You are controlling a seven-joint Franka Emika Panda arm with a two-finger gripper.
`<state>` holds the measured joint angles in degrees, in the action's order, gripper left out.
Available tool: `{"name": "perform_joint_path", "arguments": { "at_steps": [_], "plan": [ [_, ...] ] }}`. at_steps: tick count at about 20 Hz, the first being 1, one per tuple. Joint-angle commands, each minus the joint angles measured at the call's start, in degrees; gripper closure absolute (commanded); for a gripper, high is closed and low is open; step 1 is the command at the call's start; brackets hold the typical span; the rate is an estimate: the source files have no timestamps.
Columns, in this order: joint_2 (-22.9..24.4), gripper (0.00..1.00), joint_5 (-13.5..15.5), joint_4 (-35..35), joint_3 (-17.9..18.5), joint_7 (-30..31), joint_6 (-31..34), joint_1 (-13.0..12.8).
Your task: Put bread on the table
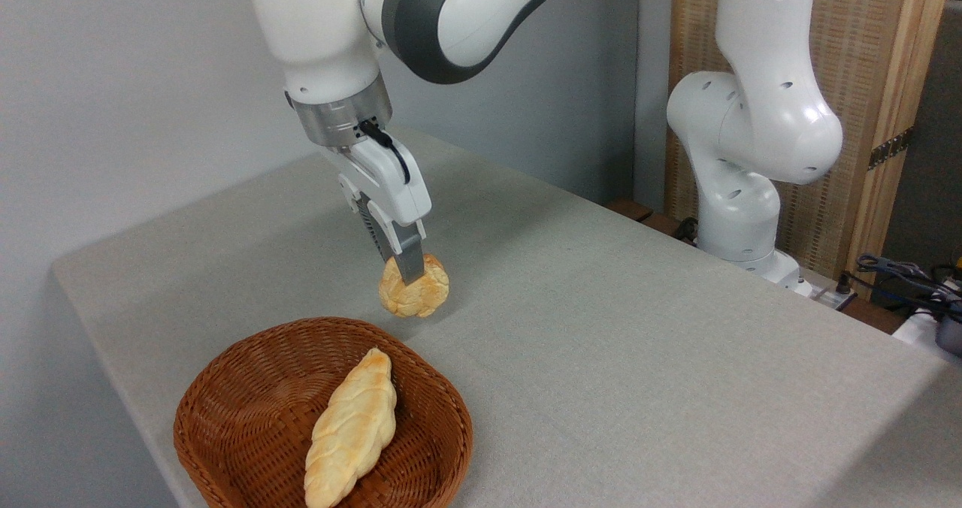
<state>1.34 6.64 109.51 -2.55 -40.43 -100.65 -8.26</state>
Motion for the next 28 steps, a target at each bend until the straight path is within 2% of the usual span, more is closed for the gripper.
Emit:
{"name": "perform_joint_path", "arguments": {
  "at_steps": [1, 9, 13, 17, 24, 28],
  "plan": [
    [-0.37, 0.00, 0.74, 0.27, 0.44, -0.09, 0.81, -1.05],
    [-0.46, 0.00, 0.56, 0.10, 0.35, -0.18, 0.28, -1.14],
    [0.24, 0.00, -0.23, -3.41, 0.53, -0.09, -2.61, -1.06],
    [0.77, 0.00, -2.07, -5.17, 1.23, -0.09, -4.81, -0.53],
    [0.68, 0.00, -1.98, -5.35, 3.60, 0.00, -5.34, -0.27],
    [0.68, 0.00, -2.16, -5.44, 4.57, 0.53, -7.98, -0.27]
  ]
}}
